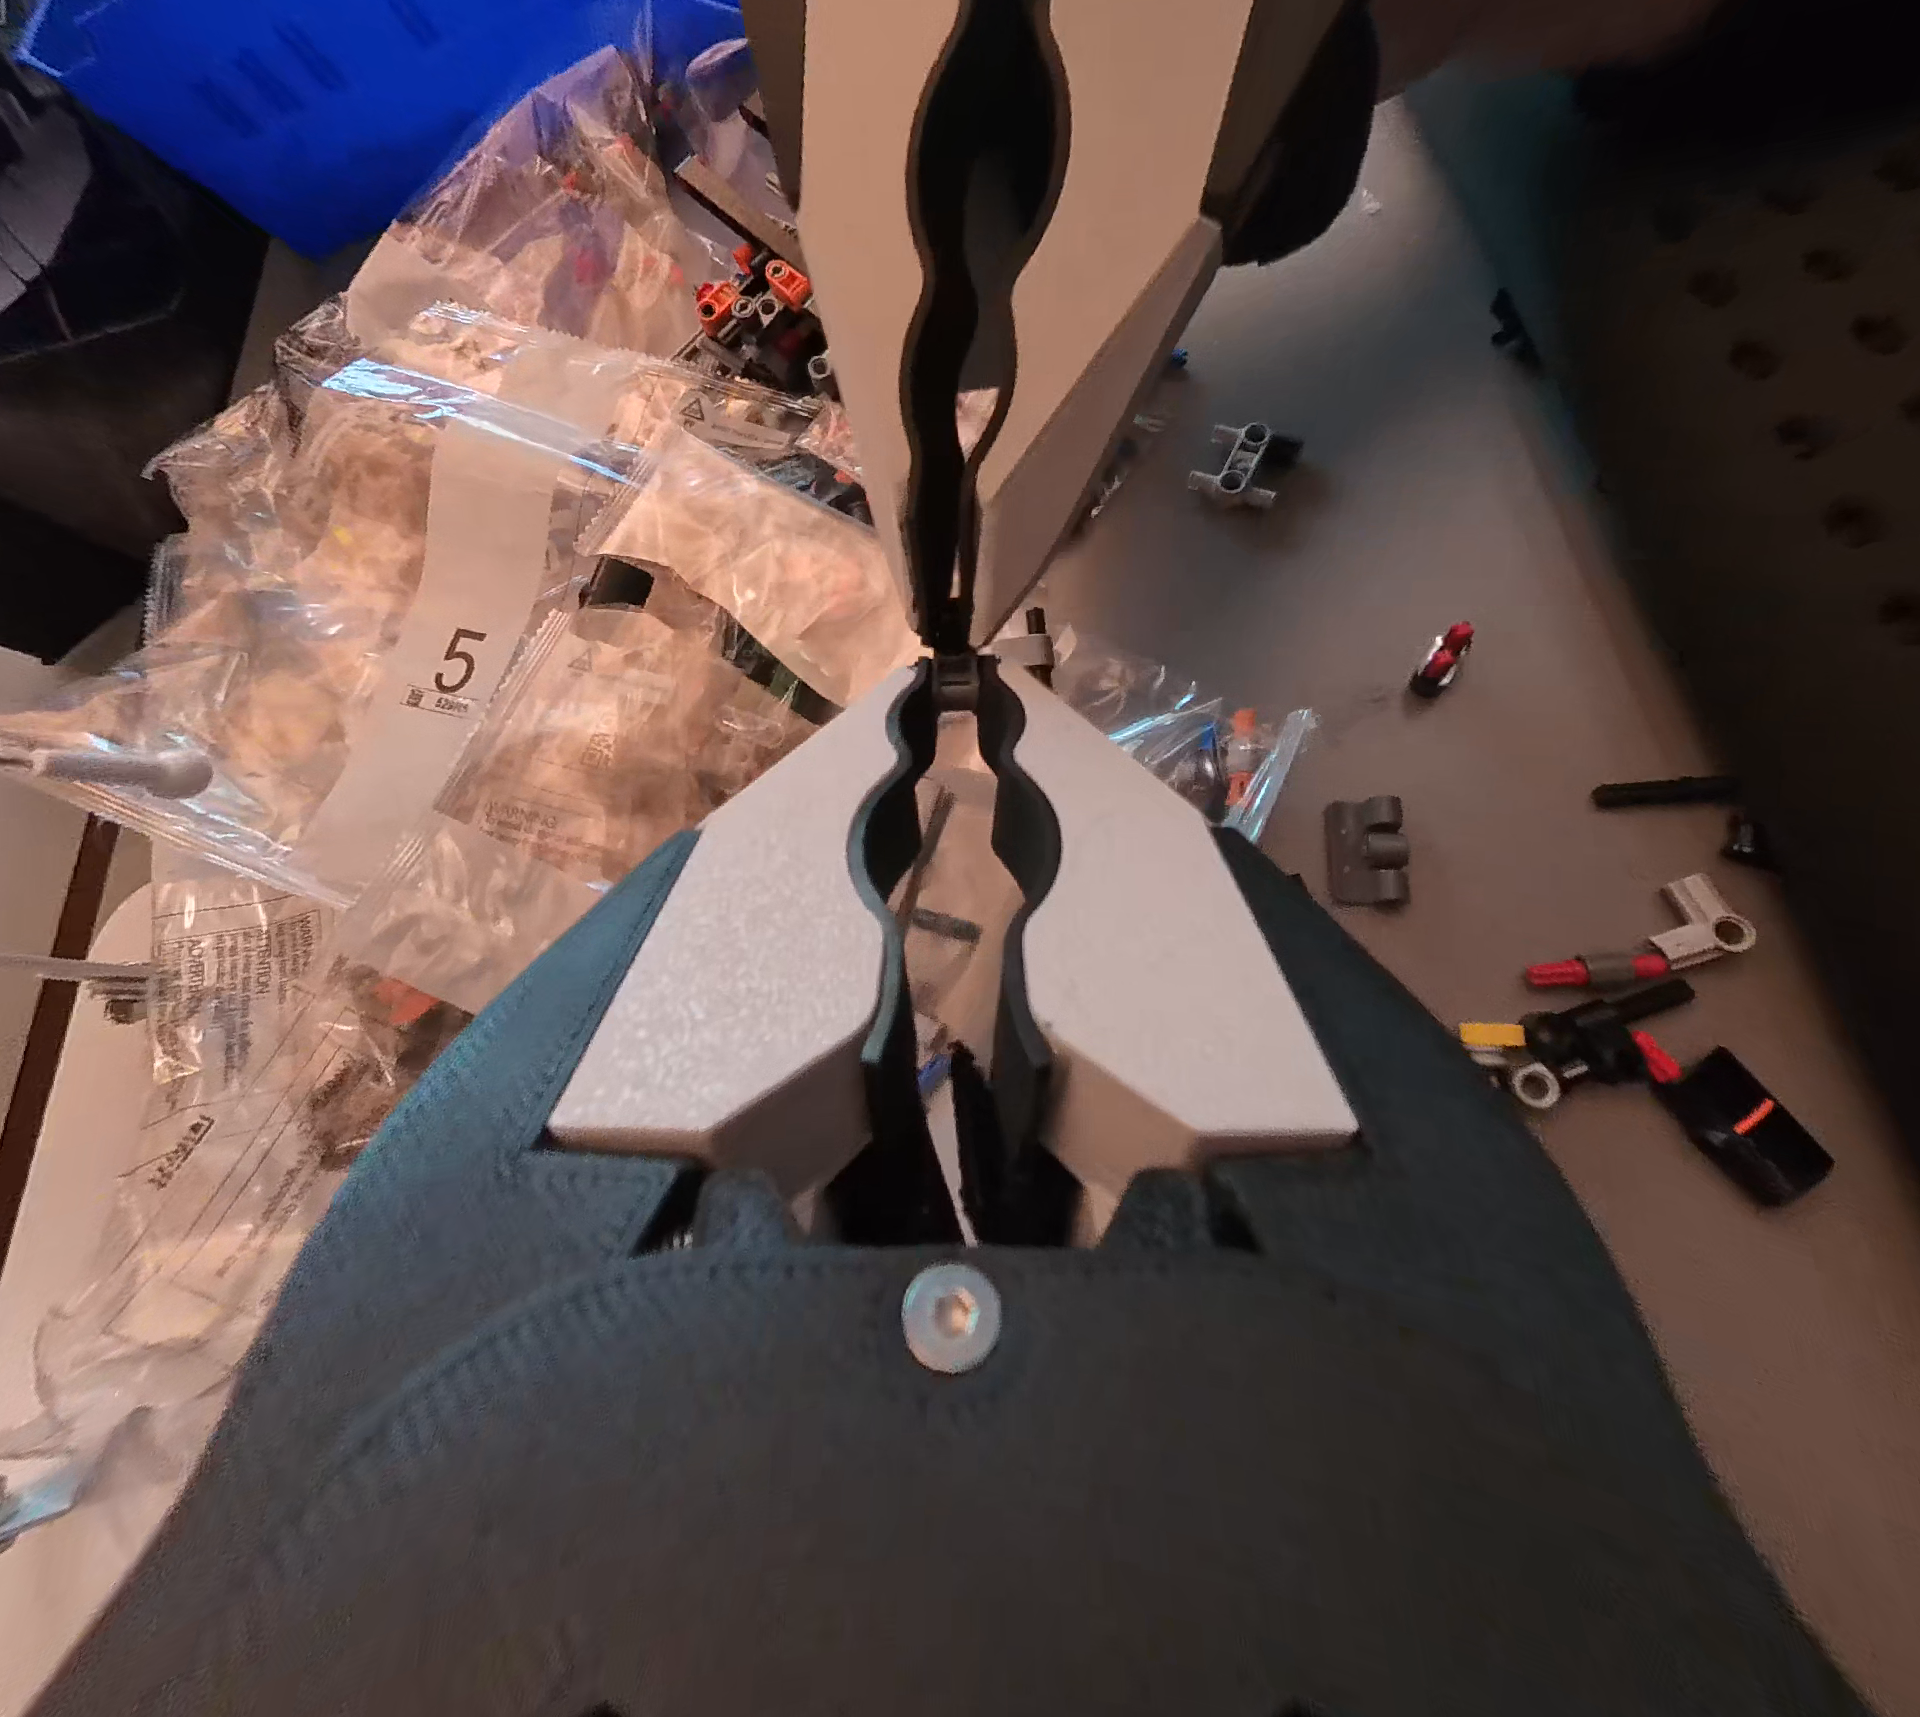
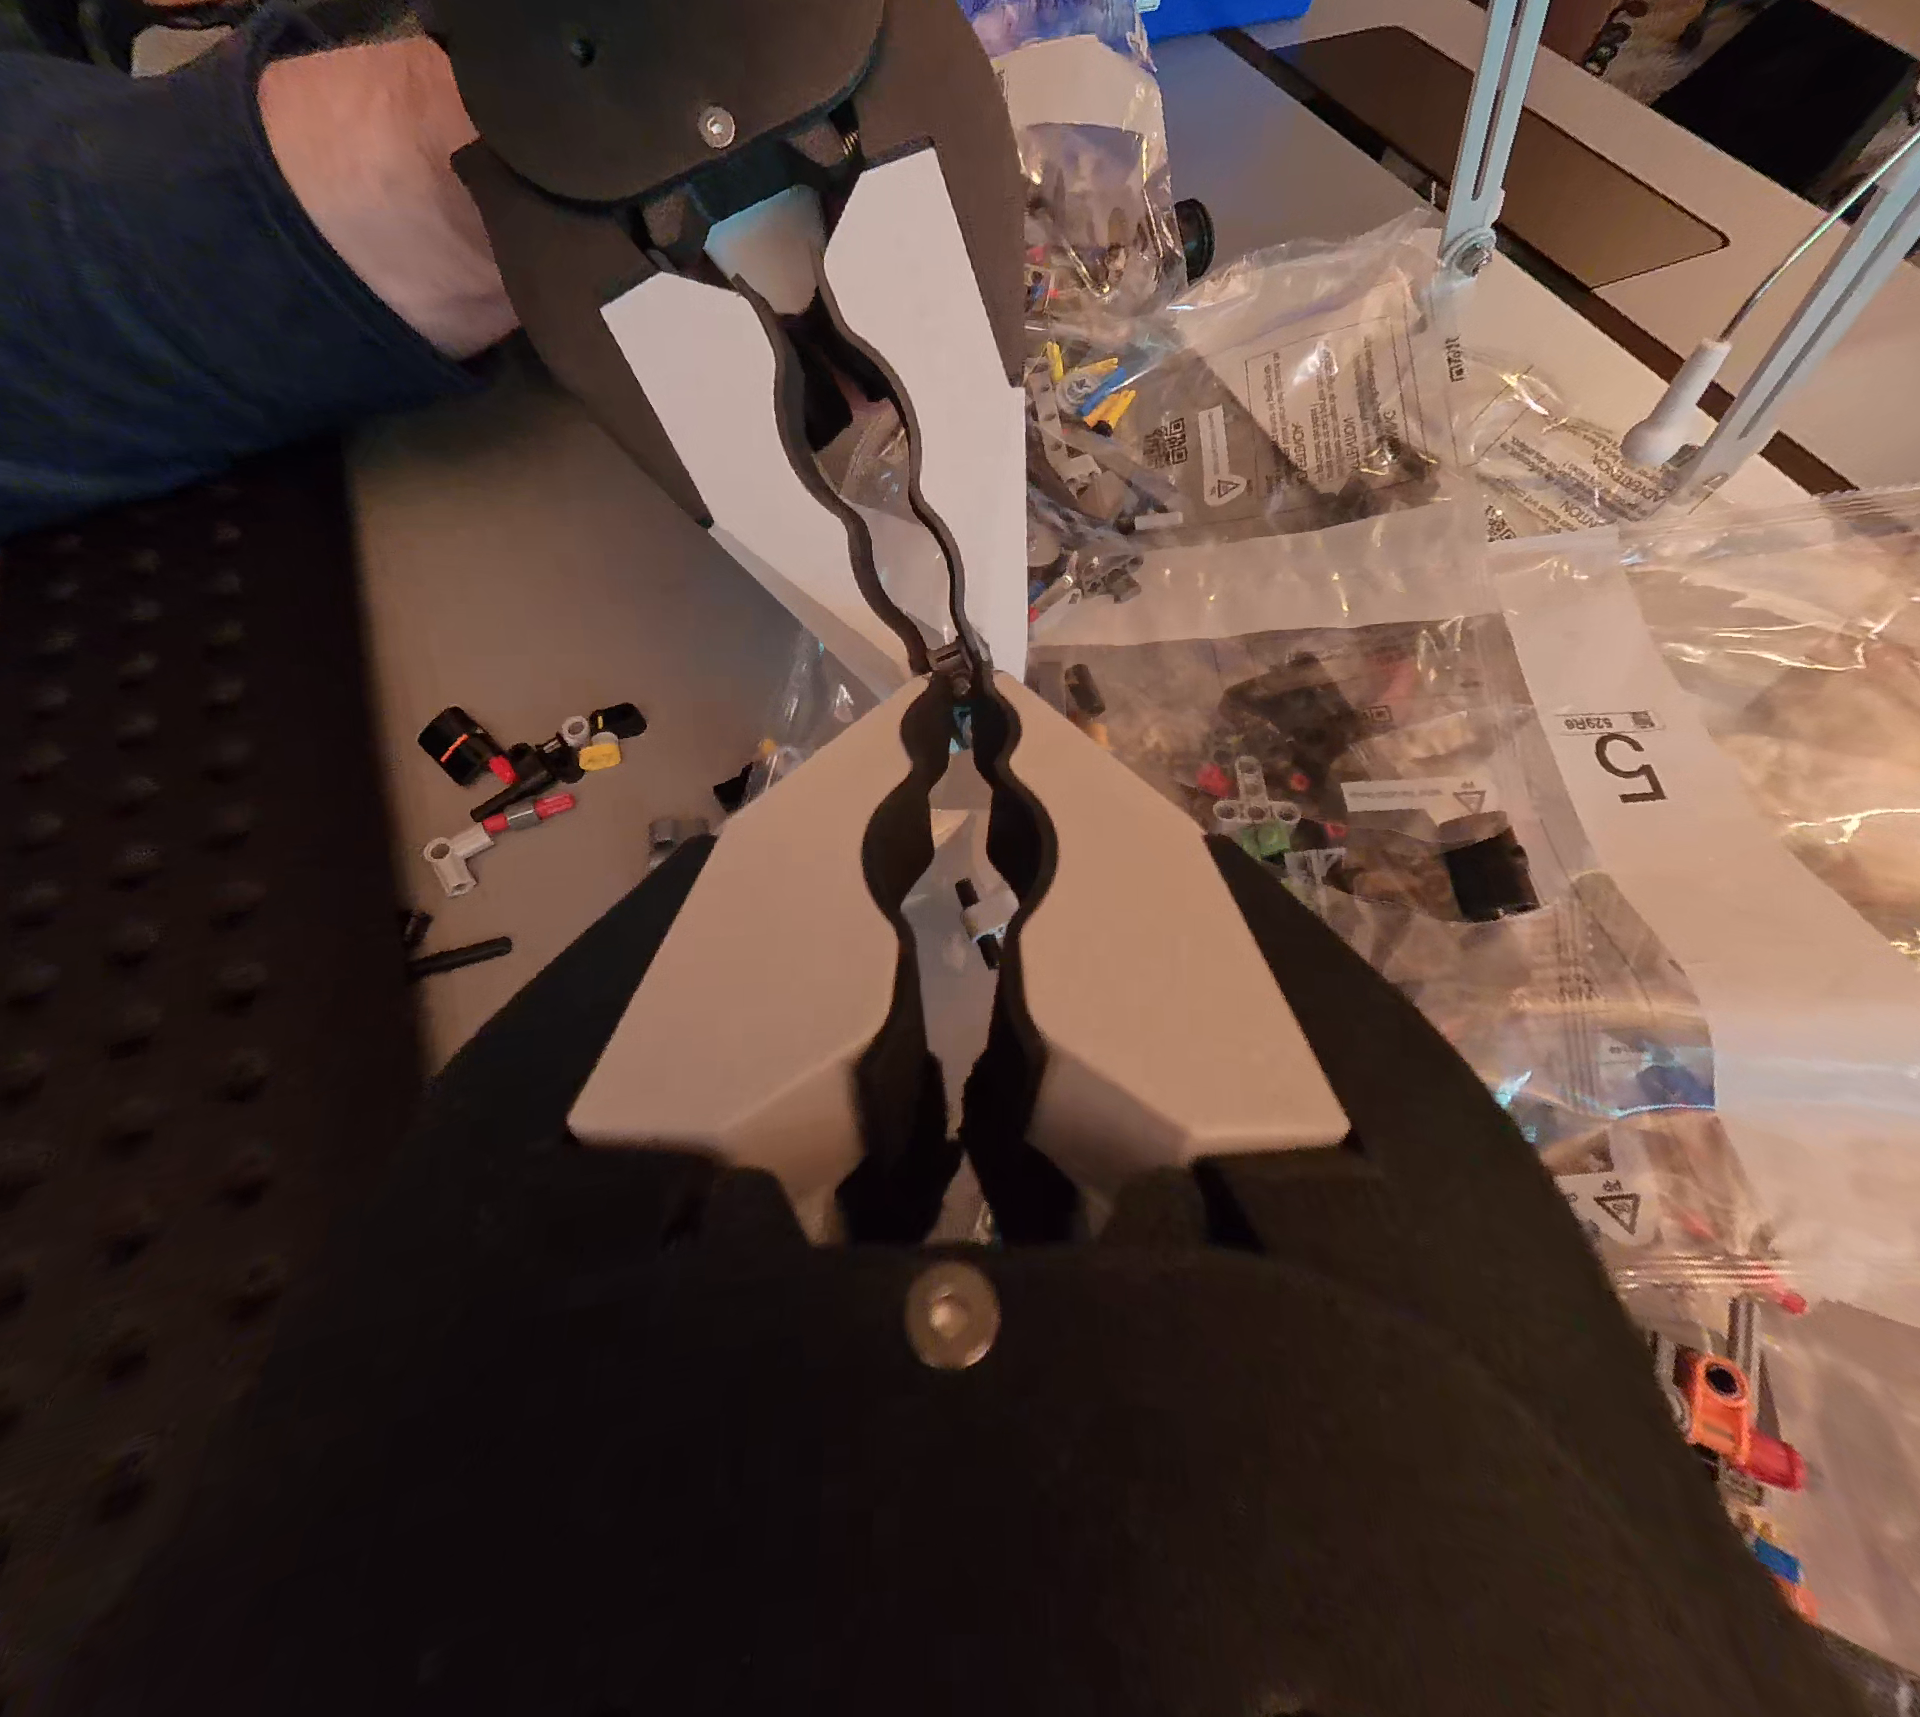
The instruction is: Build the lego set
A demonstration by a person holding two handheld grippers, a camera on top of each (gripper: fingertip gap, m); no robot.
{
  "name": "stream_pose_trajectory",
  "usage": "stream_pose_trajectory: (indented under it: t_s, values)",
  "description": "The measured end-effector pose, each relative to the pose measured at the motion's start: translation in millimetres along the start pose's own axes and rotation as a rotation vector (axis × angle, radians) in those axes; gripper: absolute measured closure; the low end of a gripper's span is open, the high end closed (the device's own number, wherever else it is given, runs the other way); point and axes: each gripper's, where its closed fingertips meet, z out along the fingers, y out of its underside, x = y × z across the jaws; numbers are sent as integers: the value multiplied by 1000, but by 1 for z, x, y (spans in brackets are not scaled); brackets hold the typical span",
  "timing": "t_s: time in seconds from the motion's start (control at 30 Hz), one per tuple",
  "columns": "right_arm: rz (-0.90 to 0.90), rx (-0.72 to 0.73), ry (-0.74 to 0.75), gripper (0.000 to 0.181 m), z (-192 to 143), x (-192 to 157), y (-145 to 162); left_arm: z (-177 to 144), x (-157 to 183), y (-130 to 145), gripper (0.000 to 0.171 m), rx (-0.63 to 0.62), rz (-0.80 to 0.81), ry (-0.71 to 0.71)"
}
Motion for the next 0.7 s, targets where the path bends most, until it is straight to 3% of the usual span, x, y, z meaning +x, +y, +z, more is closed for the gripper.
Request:
stream_pose_trajectory:
  t_s: [0.47, 0.7]
  values:
    - [105, 101, -97, 181, -6, -8, -13, -10, 3, -8, 165, 11, 37, 2]
    - [111, 124, -120, 181, -10, -7, -15, -10, 4, -17, 165, 76, -7, 22]
